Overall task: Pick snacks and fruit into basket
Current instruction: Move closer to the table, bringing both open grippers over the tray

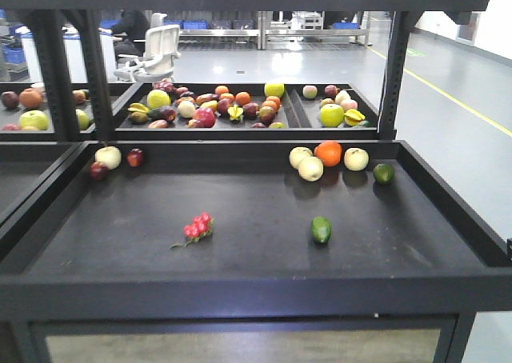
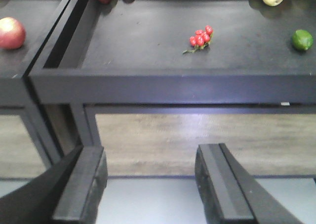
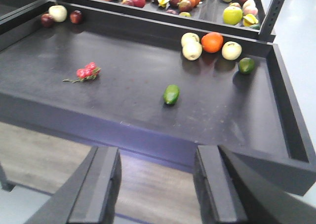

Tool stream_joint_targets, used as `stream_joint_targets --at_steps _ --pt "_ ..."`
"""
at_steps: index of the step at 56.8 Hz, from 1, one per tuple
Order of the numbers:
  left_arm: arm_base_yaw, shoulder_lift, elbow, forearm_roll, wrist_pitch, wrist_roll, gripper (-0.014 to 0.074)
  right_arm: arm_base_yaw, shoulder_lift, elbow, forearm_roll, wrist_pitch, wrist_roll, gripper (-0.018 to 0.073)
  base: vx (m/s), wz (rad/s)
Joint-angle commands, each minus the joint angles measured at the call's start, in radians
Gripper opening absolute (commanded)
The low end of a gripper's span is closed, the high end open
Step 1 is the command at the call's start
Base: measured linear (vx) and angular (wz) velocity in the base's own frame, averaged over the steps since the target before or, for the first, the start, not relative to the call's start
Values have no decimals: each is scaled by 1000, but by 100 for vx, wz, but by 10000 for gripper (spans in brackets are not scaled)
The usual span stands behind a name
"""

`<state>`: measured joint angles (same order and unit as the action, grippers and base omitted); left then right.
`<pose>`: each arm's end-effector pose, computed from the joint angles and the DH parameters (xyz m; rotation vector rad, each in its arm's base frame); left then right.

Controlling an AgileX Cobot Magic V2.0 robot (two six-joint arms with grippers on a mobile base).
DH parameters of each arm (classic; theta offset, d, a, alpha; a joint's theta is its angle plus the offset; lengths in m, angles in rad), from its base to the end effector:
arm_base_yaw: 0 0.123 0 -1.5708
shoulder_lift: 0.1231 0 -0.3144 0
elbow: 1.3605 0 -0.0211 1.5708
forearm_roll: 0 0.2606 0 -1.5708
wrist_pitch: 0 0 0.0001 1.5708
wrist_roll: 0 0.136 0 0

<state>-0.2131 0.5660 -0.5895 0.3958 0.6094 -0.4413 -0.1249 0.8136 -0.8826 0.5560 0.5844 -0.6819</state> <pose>0.1361 0.0013 0.3135 -0.0367 2.0198 0.0206 0.1933 0.0157 0.3923 -0.2714 1.8916 0.0629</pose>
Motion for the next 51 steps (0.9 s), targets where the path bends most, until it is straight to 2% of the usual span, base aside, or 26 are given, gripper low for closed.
stream_joint_targets --at_steps 1,33,51 --pt "-4 3 -31 19 -66 -4 495 -8 -9 -32 22 -66 -5 396 31 -11" --pt "-4 3 -31 19 -66 -4 495 -8 -9 -32 22 -65 -5 396 32 -8" --pt "-6 37 -31 12 -85 -4 495 -8 16 -29 18 -73 -4 396 26 17"
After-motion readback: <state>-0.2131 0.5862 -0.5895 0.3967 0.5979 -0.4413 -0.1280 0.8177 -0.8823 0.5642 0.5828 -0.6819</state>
